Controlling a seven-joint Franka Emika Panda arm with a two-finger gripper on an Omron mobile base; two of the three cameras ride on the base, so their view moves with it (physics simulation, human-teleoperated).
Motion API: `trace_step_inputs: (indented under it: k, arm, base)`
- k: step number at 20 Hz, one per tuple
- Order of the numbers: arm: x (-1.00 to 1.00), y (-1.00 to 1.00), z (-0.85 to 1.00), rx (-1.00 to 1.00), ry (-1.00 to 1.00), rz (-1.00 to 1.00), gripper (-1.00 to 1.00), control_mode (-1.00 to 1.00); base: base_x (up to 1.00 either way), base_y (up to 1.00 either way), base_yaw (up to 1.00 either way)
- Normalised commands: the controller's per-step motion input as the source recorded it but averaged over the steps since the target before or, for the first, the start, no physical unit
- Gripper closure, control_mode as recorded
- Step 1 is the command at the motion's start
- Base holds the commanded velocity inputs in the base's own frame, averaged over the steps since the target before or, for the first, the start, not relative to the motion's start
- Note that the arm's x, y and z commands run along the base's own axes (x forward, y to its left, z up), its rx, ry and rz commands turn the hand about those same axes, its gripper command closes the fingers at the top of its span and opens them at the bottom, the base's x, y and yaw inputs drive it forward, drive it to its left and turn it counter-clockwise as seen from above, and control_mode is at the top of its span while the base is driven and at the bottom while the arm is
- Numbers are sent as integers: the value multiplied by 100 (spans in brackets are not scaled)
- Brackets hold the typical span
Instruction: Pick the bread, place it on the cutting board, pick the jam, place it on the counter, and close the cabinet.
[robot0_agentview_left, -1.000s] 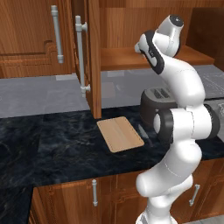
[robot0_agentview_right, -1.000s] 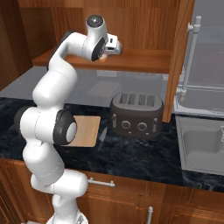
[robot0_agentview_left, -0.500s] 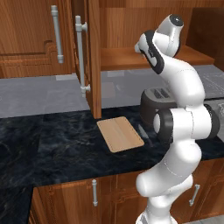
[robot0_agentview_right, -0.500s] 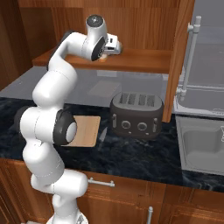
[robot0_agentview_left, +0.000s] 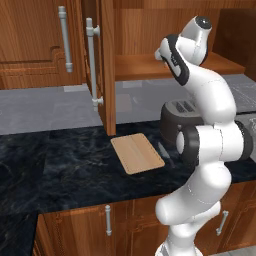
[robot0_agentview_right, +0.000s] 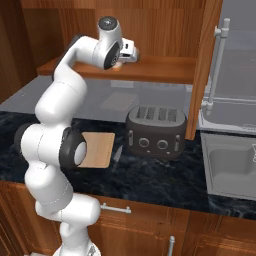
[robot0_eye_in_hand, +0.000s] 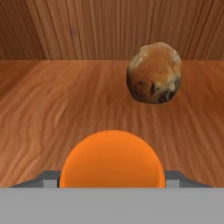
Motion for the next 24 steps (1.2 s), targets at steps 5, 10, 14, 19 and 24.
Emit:
trace_step_inputs:
  k: [5, 10, 14, 19, 24]
  arm:
    - [-29, 0, 0, 0, 0, 0, 100, -100]
    - [-30, 0, 0, 0, 0, 0, 100, -100]
    - [-36, 0, 0, 0, 0, 0, 100, -100]
    - [-44, 0, 0, 0, 0, 0, 100, -100]
    - [-50, -3, 0, 0, 0, 0, 100, -100]
  base:
    - [0, 0, 0]
    - [0, 0, 0]
    - [0, 0, 0]
    - [0, 0, 0]
    - [0, 0, 0]
